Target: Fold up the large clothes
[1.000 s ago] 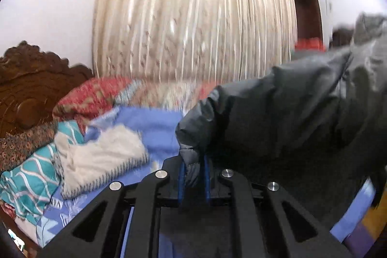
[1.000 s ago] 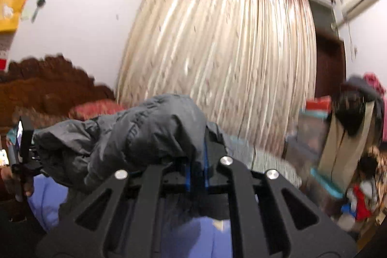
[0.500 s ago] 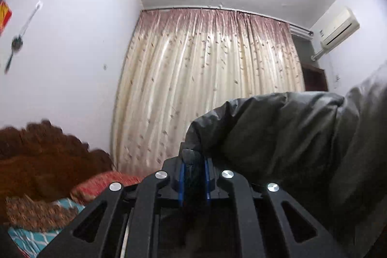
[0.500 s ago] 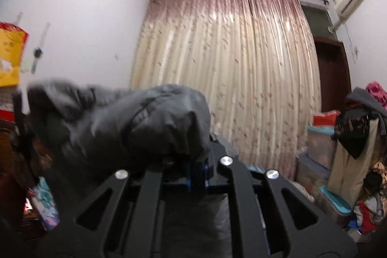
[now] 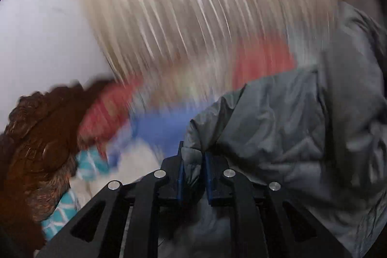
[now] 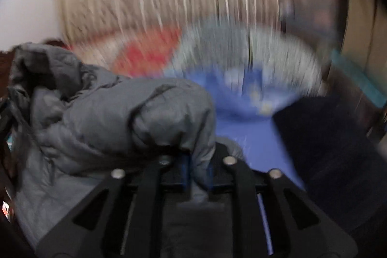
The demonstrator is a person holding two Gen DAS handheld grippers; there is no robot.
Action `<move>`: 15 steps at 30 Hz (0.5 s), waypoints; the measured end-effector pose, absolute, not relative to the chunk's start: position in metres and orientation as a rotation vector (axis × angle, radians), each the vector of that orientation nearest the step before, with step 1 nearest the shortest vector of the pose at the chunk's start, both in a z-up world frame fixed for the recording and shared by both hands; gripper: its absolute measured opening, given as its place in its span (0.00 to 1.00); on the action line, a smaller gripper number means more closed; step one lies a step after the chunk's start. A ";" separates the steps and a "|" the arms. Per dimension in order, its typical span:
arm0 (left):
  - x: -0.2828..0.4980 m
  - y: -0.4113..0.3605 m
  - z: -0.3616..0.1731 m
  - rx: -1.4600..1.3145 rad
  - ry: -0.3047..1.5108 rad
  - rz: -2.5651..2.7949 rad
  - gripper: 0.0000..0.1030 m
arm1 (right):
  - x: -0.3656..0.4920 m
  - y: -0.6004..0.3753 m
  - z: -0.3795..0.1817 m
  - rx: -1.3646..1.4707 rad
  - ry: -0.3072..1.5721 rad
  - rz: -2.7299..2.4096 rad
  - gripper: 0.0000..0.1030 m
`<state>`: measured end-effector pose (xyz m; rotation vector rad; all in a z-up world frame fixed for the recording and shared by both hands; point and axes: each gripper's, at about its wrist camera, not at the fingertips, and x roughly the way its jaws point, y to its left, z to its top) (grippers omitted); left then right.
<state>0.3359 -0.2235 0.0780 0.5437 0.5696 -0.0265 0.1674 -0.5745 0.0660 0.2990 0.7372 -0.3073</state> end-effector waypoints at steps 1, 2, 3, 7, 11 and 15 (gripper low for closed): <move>0.348 -0.233 0.046 0.603 0.648 -0.021 0.37 | 0.166 -0.581 0.039 0.365 0.761 -0.286 0.18; 0.353 -0.240 0.009 0.645 0.722 -0.026 0.38 | 0.155 -0.585 0.023 0.419 0.750 -0.254 0.21; 0.354 -0.241 -0.007 0.647 0.762 -0.044 0.39 | 0.138 -0.589 0.014 0.452 0.721 -0.230 0.28; 0.325 -0.241 -0.040 0.690 0.721 -0.105 0.41 | 0.060 -0.607 -0.008 0.517 0.597 -0.266 0.79; 0.315 -0.230 -0.047 0.762 0.718 -0.123 0.43 | -0.007 -0.613 -0.042 0.641 0.599 -0.307 0.79; 0.301 -0.200 -0.025 0.628 0.716 -0.137 0.43 | -0.017 -0.599 -0.079 0.546 0.759 -0.394 0.63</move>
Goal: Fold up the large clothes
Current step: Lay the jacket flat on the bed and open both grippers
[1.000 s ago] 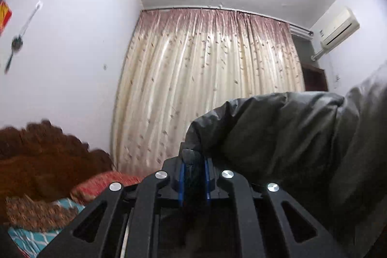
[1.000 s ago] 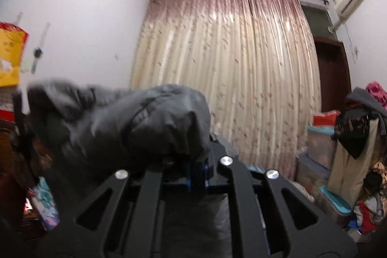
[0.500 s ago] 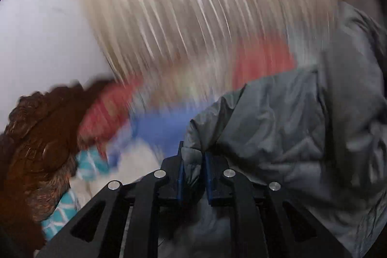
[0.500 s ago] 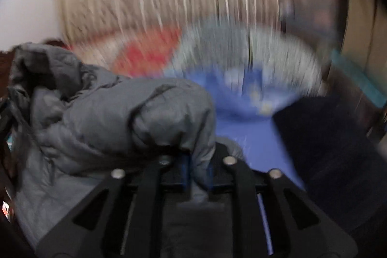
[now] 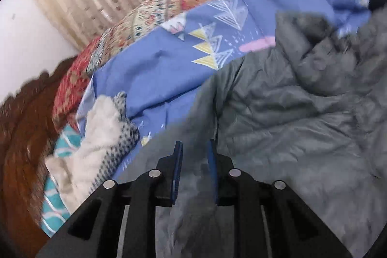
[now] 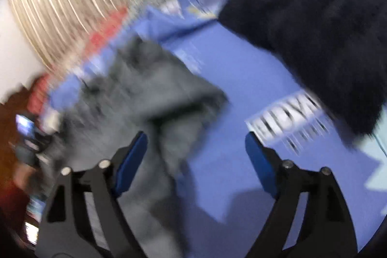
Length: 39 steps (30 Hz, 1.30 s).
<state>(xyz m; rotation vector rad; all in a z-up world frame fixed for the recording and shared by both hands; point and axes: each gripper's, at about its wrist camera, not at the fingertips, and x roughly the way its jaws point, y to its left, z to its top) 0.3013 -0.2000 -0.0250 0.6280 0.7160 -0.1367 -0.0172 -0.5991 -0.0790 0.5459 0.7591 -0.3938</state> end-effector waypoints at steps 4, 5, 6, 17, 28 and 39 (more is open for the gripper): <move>0.248 -0.167 -0.022 0.541 0.693 -0.176 0.43 | 0.004 -0.586 -0.095 0.499 0.830 -0.368 0.50; 0.241 -0.161 -0.024 0.524 0.700 -0.186 0.44 | 0.011 -0.588 -0.098 0.550 0.817 -0.335 0.50; 0.230 -0.152 -0.028 0.501 0.720 -0.206 0.44 | 0.017 -0.594 -0.103 0.655 0.799 -0.284 0.50; 0.200 -0.124 -0.118 0.526 0.855 -0.157 0.44 | 0.037 -0.612 0.038 -0.120 0.684 -0.933 0.02; 0.198 -0.129 -0.121 0.564 0.820 -0.129 0.45 | -0.026 -0.606 0.061 -0.450 0.774 -1.047 0.90; 0.182 -0.100 -0.078 0.411 0.847 -0.242 0.50 | -0.142 -0.609 -0.057 0.775 0.649 -0.583 0.89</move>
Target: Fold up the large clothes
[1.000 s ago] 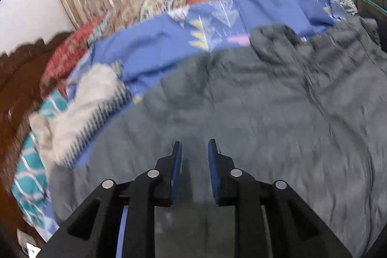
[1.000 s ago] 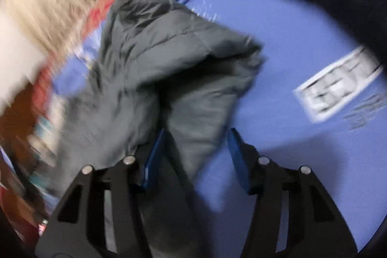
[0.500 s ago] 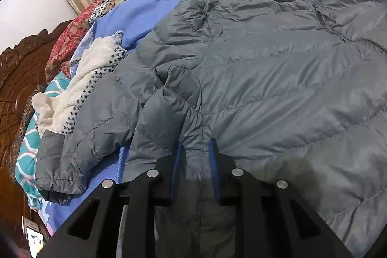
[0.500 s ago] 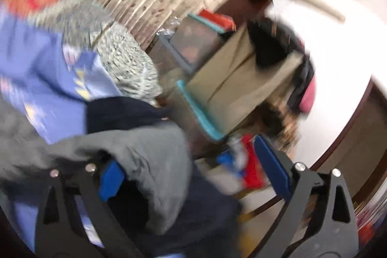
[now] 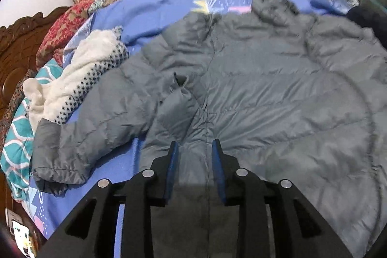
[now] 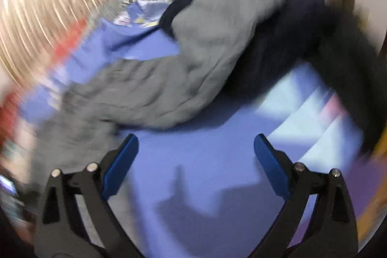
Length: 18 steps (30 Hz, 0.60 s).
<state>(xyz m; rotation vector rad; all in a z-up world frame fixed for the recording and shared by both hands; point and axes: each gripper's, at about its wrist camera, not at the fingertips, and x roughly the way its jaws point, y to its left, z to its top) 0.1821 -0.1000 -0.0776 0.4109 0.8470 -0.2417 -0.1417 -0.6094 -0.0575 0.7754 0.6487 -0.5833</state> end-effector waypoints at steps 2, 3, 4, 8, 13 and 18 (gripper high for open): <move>0.173 -0.098 -0.069 0.403 0.839 -0.268 0.51 | -0.143 -0.616 -0.055 0.778 0.580 -0.633 0.89; 0.170 -0.097 -0.065 0.396 0.841 -0.283 0.51 | -0.145 -0.621 -0.053 0.786 0.546 -0.644 0.89; 0.164 -0.096 -0.060 0.378 0.845 -0.307 0.51 | -0.147 -0.631 -0.051 0.813 0.505 -0.657 0.89; 0.148 -0.096 -0.050 0.337 0.859 -0.362 0.54 | -0.136 -0.668 -0.043 0.855 0.436 -0.693 0.87; 0.139 -0.097 -0.045 0.316 0.880 -0.388 0.55 | -0.118 -0.699 -0.019 0.833 0.407 -0.717 0.72; 0.140 -0.096 -0.043 0.305 0.890 -0.384 0.55 | -0.099 -0.734 -0.020 0.855 0.475 -0.747 0.57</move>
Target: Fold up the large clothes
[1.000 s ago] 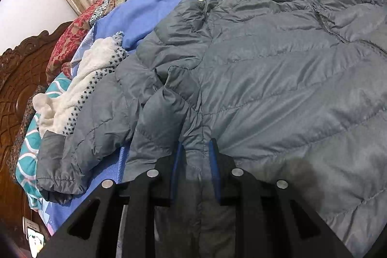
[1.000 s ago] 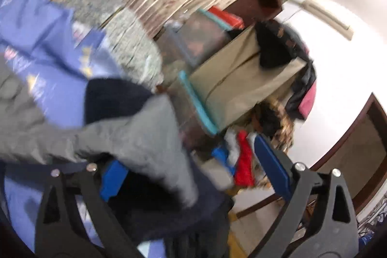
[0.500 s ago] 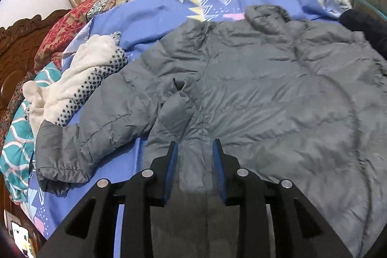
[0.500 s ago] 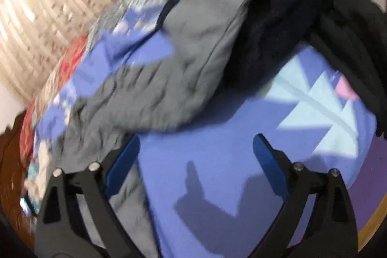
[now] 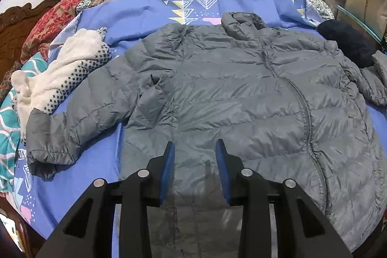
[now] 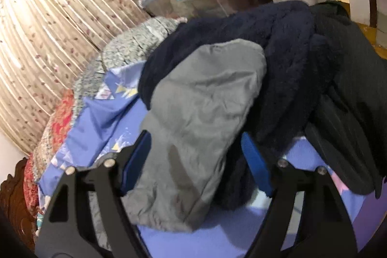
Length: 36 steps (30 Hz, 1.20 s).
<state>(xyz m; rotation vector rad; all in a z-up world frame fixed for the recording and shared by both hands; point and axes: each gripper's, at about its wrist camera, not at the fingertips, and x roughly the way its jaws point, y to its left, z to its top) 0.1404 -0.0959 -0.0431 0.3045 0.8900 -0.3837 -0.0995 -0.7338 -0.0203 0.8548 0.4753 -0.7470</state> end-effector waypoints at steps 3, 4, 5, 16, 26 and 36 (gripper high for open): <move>0.141 -0.089 -0.040 0.287 0.883 -0.372 0.55 | -0.095 -0.734 -0.007 0.810 0.477 -0.732 0.05; 0.142 -0.086 -0.039 0.279 0.882 -0.369 0.55 | -0.089 -0.729 0.006 0.776 0.462 -0.712 0.04; 0.142 -0.082 -0.039 0.269 0.883 -0.366 0.55 | -0.082 -0.720 0.018 0.738 0.451 -0.693 0.04; 0.141 -0.042 -0.040 0.188 0.893 -0.327 0.55 | 0.111 -0.509 0.099 0.103 0.558 -0.303 0.03; 0.140 0.003 -0.042 0.156 0.924 -0.227 0.55 | 0.212 -0.289 -0.081 -0.332 0.912 0.053 0.26; 0.151 0.016 -0.047 0.134 0.948 -0.191 0.55 | 0.100 -0.459 -0.007 0.154 0.678 -0.128 0.64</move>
